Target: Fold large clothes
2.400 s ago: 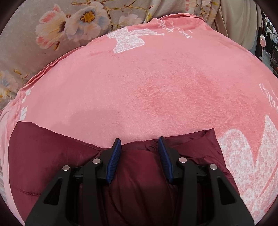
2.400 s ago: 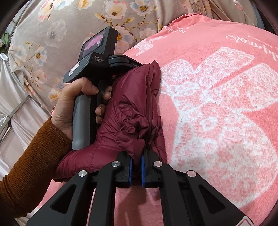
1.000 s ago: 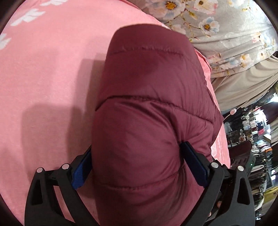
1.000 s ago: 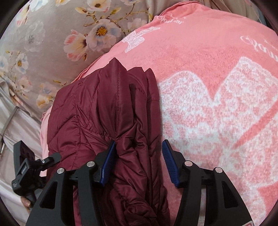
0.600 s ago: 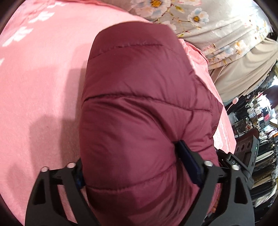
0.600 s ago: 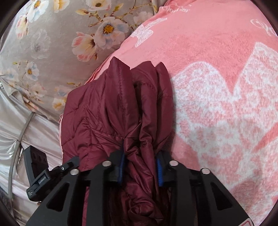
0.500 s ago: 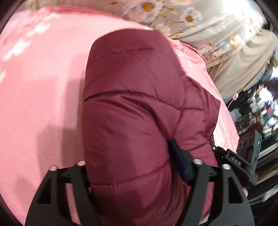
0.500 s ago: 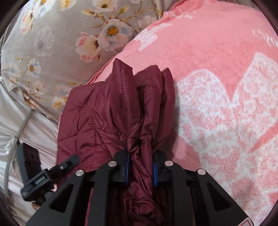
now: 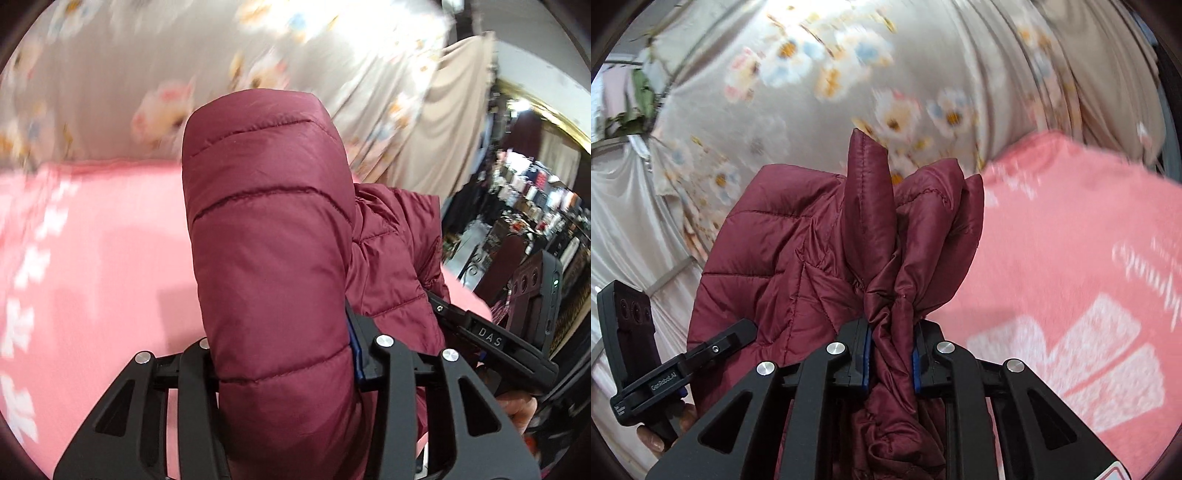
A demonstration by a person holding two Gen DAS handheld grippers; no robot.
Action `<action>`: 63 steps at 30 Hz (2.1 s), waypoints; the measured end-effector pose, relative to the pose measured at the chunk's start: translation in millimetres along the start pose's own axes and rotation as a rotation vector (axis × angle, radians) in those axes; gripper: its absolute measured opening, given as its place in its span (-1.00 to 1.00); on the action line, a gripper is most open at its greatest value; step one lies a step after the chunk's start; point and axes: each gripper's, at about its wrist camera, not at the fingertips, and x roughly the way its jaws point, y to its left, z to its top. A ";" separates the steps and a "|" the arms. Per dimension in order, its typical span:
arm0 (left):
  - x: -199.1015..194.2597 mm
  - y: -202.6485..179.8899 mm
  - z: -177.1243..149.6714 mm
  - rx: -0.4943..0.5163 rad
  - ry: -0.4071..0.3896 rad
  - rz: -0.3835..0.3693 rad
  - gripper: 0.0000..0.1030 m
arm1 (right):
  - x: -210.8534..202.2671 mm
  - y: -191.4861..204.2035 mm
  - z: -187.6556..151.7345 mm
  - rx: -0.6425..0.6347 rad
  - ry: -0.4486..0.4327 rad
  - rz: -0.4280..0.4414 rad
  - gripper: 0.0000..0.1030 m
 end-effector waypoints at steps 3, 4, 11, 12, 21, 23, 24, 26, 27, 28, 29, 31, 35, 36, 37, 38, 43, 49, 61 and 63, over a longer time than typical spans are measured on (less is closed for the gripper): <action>-29.3 -11.7 24.3 0.061 -0.099 -0.015 -0.21 | -21.5 35.6 27.7 -0.072 -0.098 0.033 -0.69; -37.6 -14.3 31.3 0.074 -0.128 -0.017 -0.21 | -27.3 48.6 36.8 -0.098 -0.128 0.048 -0.69; -107.0 -11.6 77.0 0.157 -0.345 -0.006 -0.21 | -43.3 127.4 77.1 -0.245 -0.262 0.151 -0.69; -116.9 -8.0 81.7 0.168 -0.373 0.002 -0.21 | -41.8 136.6 80.7 -0.260 -0.272 0.161 -0.69; -165.1 65.1 111.0 0.153 -0.507 0.037 -0.20 | 8.0 211.4 94.1 -0.329 -0.294 0.274 -0.69; -165.4 83.7 113.9 0.134 -0.514 0.046 -0.20 | 30.5 223.7 92.0 -0.337 -0.279 0.286 -0.69; -163.0 95.2 114.8 0.125 -0.515 0.052 -0.20 | 41.4 227.0 89.7 -0.340 -0.269 0.290 -0.69; -155.4 115.5 116.6 0.106 -0.512 0.062 -0.20 | 72.2 232.5 83.4 -0.337 -0.234 0.288 -0.70; -146.1 131.6 116.1 0.090 -0.499 0.068 -0.20 | 92.2 232.6 78.9 -0.329 -0.212 0.285 -0.70; -139.0 140.4 116.5 0.077 -0.486 0.071 -0.20 | 109.3 230.3 73.8 -0.324 -0.189 0.277 -0.70; -125.3 157.0 114.6 0.058 -0.460 0.076 -0.20 | 122.7 228.7 68.5 -0.320 -0.171 0.268 -0.70; -106.4 186.3 109.8 0.031 -0.415 0.088 -0.20 | 161.1 217.7 52.7 -0.293 -0.108 0.246 -0.70; -41.7 239.8 79.6 -0.026 -0.286 0.118 -0.20 | 239.0 188.6 12.6 -0.237 0.027 0.192 -0.70; -24.0 254.1 69.0 -0.048 -0.251 0.121 -0.20 | 259.0 179.4 -0.7 -0.229 0.062 0.171 -0.70; -8.4 266.7 59.4 -0.068 -0.220 0.124 -0.20 | 273.7 171.9 -11.7 -0.223 0.090 0.156 -0.70; 5.2 278.0 50.7 -0.085 -0.194 0.126 -0.20 | 288.1 164.4 -23.0 -0.216 0.118 0.142 -0.70; 59.9 316.8 4.1 -0.154 -0.076 0.142 -0.20 | 341.8 132.1 -68.0 -0.183 0.242 0.088 -0.70; 85.1 350.0 -29.9 -0.235 0.009 0.184 0.04 | 375.9 94.8 -96.0 -0.119 0.335 0.043 -0.52; 24.3 339.9 -36.4 -0.299 0.038 0.532 0.72 | 295.9 69.8 -67.4 -0.128 0.301 0.008 0.02; 2.6 320.0 -44.2 -0.315 0.054 0.521 0.75 | 278.3 75.8 -69.7 -0.166 0.310 0.016 0.02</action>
